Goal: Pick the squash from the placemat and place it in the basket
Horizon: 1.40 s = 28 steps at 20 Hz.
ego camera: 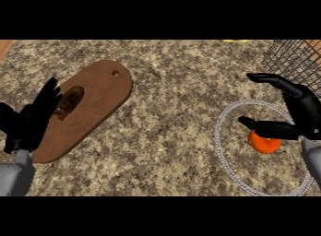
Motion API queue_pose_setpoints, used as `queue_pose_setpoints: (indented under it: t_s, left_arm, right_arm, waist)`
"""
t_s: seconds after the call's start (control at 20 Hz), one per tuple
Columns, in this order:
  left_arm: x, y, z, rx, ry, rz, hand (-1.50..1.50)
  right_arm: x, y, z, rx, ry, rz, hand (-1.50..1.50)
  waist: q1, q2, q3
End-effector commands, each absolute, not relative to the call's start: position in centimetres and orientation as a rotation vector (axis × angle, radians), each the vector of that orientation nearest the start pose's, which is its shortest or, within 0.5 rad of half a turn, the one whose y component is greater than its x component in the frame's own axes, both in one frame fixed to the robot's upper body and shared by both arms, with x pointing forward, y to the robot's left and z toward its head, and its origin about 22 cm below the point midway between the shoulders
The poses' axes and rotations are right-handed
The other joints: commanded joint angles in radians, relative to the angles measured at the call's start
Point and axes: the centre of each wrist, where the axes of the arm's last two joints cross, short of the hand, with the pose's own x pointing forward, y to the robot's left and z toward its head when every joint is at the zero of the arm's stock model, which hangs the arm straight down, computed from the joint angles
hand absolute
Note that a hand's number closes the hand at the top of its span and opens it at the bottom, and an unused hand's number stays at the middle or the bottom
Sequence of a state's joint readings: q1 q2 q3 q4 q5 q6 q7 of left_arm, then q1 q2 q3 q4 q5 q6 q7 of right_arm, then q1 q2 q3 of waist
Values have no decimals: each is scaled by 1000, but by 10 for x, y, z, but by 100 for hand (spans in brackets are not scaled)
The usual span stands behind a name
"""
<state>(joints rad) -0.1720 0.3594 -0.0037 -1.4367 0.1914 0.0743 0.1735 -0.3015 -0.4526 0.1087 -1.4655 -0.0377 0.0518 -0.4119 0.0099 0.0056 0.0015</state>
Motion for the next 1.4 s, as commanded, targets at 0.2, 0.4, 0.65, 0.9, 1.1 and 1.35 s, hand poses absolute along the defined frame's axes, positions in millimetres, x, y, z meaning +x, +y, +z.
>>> queue_pose_setpoints:
  t_s: [0.2,0.4,0.65,0.9,1.1,1.35]
  left_arm:
    - [286,313,42,197,-1382,-75,0]
    - [296,314,34,205,-1378,-73,0]
    - [288,315,35,204,-1371,-76,0]
    - [289,318,37,198,-1373,-66,0]
    - [287,331,39,203,-1361,-73,0]
    - [277,314,35,206,-1386,-61,0]
  right_arm:
    - [298,-211,135,-249,-1989,627,-150]
    - [307,-233,179,-420,-1749,790,-150]
    - [310,-274,239,-893,-1460,926,-150]
    - [309,-281,306,-929,-1267,941,-150]
    - [305,-309,321,-742,-1133,1090,-150]
    - [299,-333,326,-624,-1077,1099,-150]
  waist:
    - [-12,-11,-3]
    - [-27,-11,-6]
    - [-27,-21,-9]
    - [-10,-11,-5]
    - [-21,-13,-4]
    - [-14,-10,-2]
